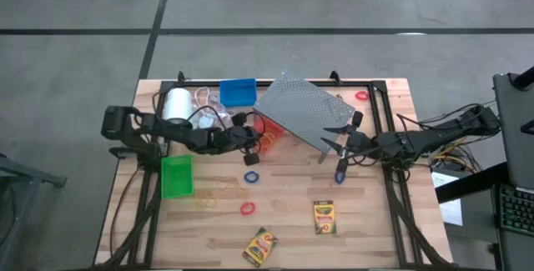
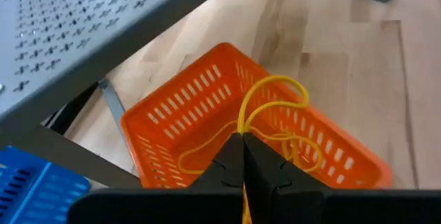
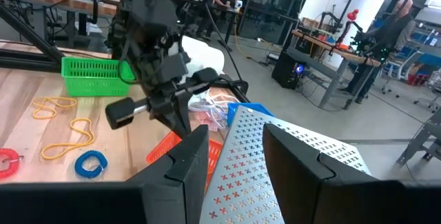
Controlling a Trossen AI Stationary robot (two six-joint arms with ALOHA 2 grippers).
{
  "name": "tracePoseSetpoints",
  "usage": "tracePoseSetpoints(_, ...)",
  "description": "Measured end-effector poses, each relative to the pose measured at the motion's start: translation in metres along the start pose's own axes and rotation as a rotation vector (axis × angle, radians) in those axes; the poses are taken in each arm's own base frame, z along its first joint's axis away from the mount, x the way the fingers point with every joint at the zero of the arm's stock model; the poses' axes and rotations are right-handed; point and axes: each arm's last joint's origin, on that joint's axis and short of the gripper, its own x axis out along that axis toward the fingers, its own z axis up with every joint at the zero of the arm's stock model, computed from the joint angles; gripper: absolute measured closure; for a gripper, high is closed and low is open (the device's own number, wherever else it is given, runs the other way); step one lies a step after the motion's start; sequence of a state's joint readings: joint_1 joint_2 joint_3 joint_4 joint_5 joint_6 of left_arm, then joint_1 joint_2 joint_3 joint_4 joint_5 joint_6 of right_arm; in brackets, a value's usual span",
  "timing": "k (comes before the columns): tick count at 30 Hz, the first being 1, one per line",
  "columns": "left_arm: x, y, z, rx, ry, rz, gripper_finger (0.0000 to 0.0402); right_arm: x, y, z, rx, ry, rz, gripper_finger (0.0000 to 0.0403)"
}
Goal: Pick & Place Office Desk Supplies
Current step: Put the yellow rubber band into the orange bin
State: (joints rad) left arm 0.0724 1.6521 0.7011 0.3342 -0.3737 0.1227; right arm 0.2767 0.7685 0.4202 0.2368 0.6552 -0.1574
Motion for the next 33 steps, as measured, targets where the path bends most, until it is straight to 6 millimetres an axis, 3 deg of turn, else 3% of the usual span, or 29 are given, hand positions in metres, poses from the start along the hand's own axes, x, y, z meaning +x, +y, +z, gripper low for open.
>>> tracePoseSetpoints(22,0.0100,0.0031,0.0016,-0.031,0.158,0.002,0.0398,0.0000,0.0000,0.0000,-0.002,0.000,0.000,0.0266)
tracePoseSetpoints(33,0.0101,0.0028,0.0017,-0.034,0.155,-0.026,0.0314,0.0000,-0.0001,0.0000,-0.002,0.000,0.000,0.0266)
